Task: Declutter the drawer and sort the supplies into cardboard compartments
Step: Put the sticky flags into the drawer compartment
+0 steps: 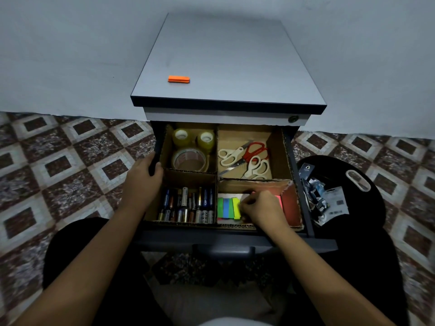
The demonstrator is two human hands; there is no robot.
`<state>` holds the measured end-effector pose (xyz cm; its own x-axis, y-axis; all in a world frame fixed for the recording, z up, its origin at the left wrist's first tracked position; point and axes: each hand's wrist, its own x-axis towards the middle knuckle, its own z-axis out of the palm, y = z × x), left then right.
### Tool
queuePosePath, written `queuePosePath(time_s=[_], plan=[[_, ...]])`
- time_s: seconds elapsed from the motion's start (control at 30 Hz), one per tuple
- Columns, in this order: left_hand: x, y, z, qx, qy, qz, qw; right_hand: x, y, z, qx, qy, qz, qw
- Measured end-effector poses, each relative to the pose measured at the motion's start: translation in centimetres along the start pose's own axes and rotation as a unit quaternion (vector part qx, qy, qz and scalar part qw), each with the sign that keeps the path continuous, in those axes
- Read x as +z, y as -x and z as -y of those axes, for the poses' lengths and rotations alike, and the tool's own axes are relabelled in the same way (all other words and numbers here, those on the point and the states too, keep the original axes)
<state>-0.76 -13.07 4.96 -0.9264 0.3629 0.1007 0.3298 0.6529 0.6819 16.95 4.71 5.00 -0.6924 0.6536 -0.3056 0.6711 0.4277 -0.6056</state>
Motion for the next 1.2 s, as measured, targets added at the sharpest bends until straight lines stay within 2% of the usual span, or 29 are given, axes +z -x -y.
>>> queuePosePath(time_s=[0.23,0.33,0.47,0.57,0.7,1.2], plan=[[-0.1,0.1,-0.2,-0.001,0.0,0.002,1.0,-0.4,0.1,0.1,-0.016,0.009,0.01,1.0],[-0.1,0.1,-0.2,-0.002,0.0,0.001,1.0,-0.8,0.0,0.2,-0.075,0.041,0.024,0.996],[0.0,0.1,-0.3,-0.006,-0.001,-0.002,1.0,-2.0,-0.4,-0.1,-0.174,0.152,0.069,0.971],[0.0,0.1,-0.4,-0.009,-0.003,0.0,1.0,-2.4,-0.9,-0.3,-0.196,0.208,0.111,0.952],[-0.1,0.1,-0.3,-0.007,-0.002,0.0,1.0,-2.1,-0.9,-0.4,-0.243,0.25,0.111,0.931],[-0.1,0.3,-0.5,-0.011,-0.004,0.0,1.0,-1.8,-1.1,-0.5,-0.247,0.261,0.104,0.927]])
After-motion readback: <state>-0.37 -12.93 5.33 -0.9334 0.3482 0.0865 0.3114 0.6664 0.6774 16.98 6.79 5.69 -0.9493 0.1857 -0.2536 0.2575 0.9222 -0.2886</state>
